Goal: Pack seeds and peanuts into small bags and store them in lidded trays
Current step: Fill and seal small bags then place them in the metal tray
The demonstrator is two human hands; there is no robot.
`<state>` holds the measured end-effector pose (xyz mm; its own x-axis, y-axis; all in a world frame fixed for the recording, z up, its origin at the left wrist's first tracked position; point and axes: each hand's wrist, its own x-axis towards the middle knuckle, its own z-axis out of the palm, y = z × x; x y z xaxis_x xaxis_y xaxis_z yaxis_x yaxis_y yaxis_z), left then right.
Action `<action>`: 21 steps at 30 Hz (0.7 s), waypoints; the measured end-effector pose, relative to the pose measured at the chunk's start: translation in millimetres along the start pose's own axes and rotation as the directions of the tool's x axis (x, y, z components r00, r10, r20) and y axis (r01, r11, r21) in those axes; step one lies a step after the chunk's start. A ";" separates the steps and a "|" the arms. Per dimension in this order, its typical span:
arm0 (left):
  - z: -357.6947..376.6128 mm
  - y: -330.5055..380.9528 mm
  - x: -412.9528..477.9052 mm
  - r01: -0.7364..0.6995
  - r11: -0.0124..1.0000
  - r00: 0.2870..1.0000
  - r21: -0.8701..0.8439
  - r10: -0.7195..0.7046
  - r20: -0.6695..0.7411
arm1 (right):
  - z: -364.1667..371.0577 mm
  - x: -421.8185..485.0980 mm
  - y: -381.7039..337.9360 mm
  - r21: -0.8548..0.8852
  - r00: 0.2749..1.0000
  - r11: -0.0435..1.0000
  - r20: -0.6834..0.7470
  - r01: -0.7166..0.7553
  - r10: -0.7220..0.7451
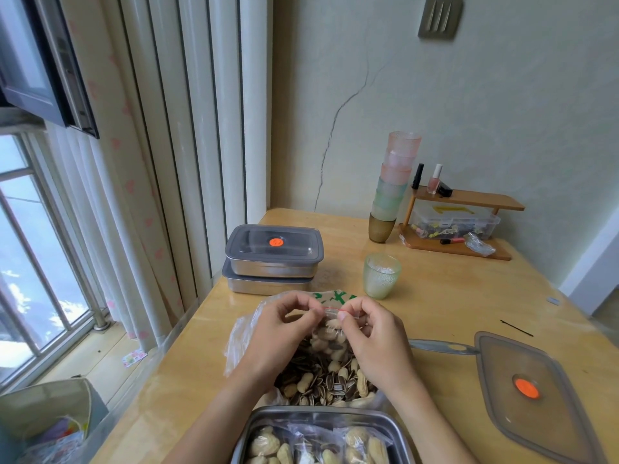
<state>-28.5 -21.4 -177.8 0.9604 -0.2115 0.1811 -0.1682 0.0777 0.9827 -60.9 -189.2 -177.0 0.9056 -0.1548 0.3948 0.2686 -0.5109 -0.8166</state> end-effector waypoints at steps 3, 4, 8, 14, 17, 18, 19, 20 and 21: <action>-0.3 0.0 0.5 -0.025 1.000 1.000 -0.006 0.024 -0.018 | -0.8 1.0 2.4 -0.003 1.000 1.000 -0.002 -0.003 0.003; -0.3 0.0 0.7 -0.031 1.000 0.999 -0.004 0.031 -0.025 | -1.2 1.3 2.6 0.000 1.000 1.000 -0.002 -0.002 0.002; -0.2 0.0 0.7 -0.074 0.997 0.997 0.000 0.074 -0.030 | -2.6 1.6 1.3 0.006 1.000 1.000 -0.005 0.005 -0.005; -1.8 1.0 2.2 -0.109 0.994 0.994 -0.005 0.109 -0.022 | -5.8 1.3 0.5 0.086 0.998 0.996 0.055 0.021 -0.026; -2.6 -1.7 2.8 -0.111 0.994 0.994 0.019 0.111 -0.015 | -7.4 2.7 0.8 0.049 0.994 0.996 0.076 0.078 -0.081; -2.7 -2.8 3.0 -0.108 0.994 0.994 0.019 0.108 -0.010 | -7.2 3.0 1.3 0.031 0.994 0.995 0.066 0.090 -0.092; -2.4 -3.2 3.1 -0.104 0.994 0.995 0.017 0.105 -0.005 | -6.7 3.2 1.9 0.022 0.995 0.996 0.052 0.088 -0.089; -2.0 -3.2 3.1 -0.104 0.994 0.995 0.013 0.104 -0.002 | -6.0 3.3 2.1 0.021 0.996 0.997 0.037 0.080 -0.081; -1.8 -3.2 3.1 -0.105 0.994 0.994 0.012 0.105 -0.002 | -5.3 3.4 2.3 0.024 0.997 0.997 0.025 0.073 -0.073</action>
<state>-24.6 -20.5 -180.5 0.9378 -0.2004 0.2835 -0.2710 0.0876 0.9586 -58.9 -195.4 -175.3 0.8915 -0.0958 0.4428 0.3415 -0.5003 -0.7957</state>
